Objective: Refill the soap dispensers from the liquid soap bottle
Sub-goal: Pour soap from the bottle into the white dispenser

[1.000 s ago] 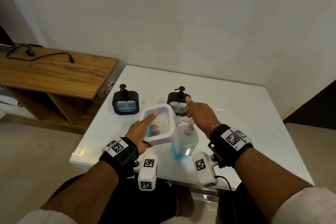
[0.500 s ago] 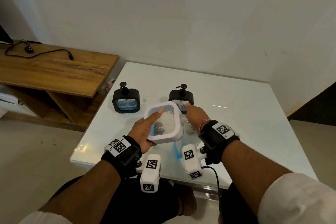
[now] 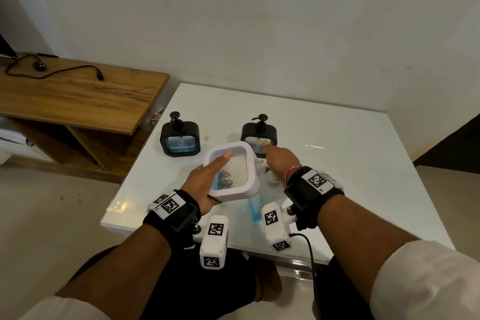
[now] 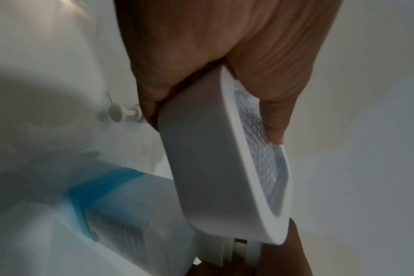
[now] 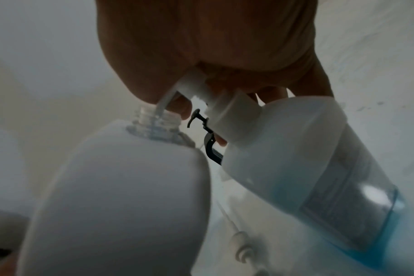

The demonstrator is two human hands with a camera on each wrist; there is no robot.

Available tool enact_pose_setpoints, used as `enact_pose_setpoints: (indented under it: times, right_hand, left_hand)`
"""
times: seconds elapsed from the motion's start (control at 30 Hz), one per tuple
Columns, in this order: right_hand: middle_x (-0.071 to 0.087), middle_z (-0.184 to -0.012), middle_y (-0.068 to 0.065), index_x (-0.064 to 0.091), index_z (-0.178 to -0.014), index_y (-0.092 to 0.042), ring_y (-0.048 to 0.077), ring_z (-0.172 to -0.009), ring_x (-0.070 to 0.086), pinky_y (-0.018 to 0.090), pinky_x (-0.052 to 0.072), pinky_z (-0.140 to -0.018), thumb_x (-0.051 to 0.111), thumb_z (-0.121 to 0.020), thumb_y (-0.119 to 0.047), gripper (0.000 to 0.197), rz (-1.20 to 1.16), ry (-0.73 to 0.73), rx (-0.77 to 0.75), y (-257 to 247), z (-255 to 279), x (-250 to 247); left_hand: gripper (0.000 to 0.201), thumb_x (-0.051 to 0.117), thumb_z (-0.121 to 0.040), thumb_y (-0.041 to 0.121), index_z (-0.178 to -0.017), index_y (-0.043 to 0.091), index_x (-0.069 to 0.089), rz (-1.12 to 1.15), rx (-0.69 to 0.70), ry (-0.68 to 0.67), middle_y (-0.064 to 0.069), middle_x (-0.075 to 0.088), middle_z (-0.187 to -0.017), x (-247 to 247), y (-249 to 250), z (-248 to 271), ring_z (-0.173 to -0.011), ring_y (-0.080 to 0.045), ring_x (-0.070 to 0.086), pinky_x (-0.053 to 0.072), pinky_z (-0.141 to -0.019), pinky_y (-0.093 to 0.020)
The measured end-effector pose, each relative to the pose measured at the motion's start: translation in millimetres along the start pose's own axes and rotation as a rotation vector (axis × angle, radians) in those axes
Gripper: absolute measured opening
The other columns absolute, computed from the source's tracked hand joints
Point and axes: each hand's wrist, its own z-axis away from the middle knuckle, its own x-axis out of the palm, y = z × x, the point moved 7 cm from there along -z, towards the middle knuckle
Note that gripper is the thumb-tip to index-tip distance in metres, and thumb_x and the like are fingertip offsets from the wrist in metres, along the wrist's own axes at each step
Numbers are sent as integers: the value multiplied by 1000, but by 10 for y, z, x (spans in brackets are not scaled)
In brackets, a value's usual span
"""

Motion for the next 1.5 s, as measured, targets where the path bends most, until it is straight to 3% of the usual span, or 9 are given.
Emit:
enact_pose_setpoints:
  times: [0.1,0.33,0.47,0.63,0.77,0.93,1.17,1.37,1.5]
  right_hand:
    - [58,-130,17,55,-131,-7,28,-109,56,29,43,-87,34,-101,-47,54,50,60,29,23,10,-24]
    - [56,-120,11,50,-138,-8,26,-110,53,37,37,-108,30,-103,-47,56,-104,-9,11,-9,9,31]
    - [61,-122,14,55,-131,-5,25,-101,56,28,44,-85,34,-101,-49,57,-38,32,25,30,-9,25]
    - [62,-121,13,58,-126,-8,29,-107,58,34,43,-90,40,-97,-53,57,18,98,49,61,-1,-5]
    - [57,-115,9,54,-131,-6,15,-76,53,22,38,-64,33,-101,-48,55,-126,-24,16,-2,6,38]
    - [56,-133,16,52,-134,-6,28,-112,54,34,38,-100,32,-101,-51,59,45,63,44,20,11,4]
    - [51,-139,17,47,-140,-7,30,-127,48,37,33,-110,28,-102,-49,59,-29,-9,17,-46,78,26]
    - [53,-137,17,50,-137,-5,32,-123,52,38,38,-106,32,-99,-56,66,76,77,55,29,31,21]
    - [53,-138,16,50,-137,-7,31,-123,51,37,37,-105,32,-98,-58,67,14,50,43,16,69,17]
  left_hand:
    - [61,82,-61,40,-117,19,69,-19,-5,-2,-14,73,-122,12,-2,-15,-108,-35,69,58,-85,-52]
    - [29,78,-84,35,-107,21,69,-13,-3,-6,-12,73,-114,-31,-5,-31,-99,-32,68,56,-92,-56]
    - [43,81,-74,37,-112,21,69,-23,8,-18,-10,75,-111,-4,17,-51,-99,-32,69,56,-93,-55]
    - [23,77,-87,33,-106,22,69,-17,15,-14,-9,74,-106,-17,37,-49,-97,-31,69,56,-92,-56]
    - [30,79,-85,34,-111,23,69,-27,15,-13,-10,74,-112,-31,41,-36,-100,-33,69,56,-92,-57]
    - [35,81,-81,35,-110,21,70,-61,23,-6,-12,75,-112,6,48,-31,-96,-32,70,56,-94,-58]
    - [71,85,-60,42,-124,15,69,-56,22,8,-18,70,-126,12,20,37,-100,-35,69,57,-88,-54]
    - [44,82,-80,36,-117,16,70,-57,24,12,-17,72,-122,1,50,-7,-97,-33,70,57,-89,-54]
    - [75,86,-60,42,-127,14,68,-55,23,17,-19,70,-127,17,30,24,-101,-34,70,55,-93,-58]
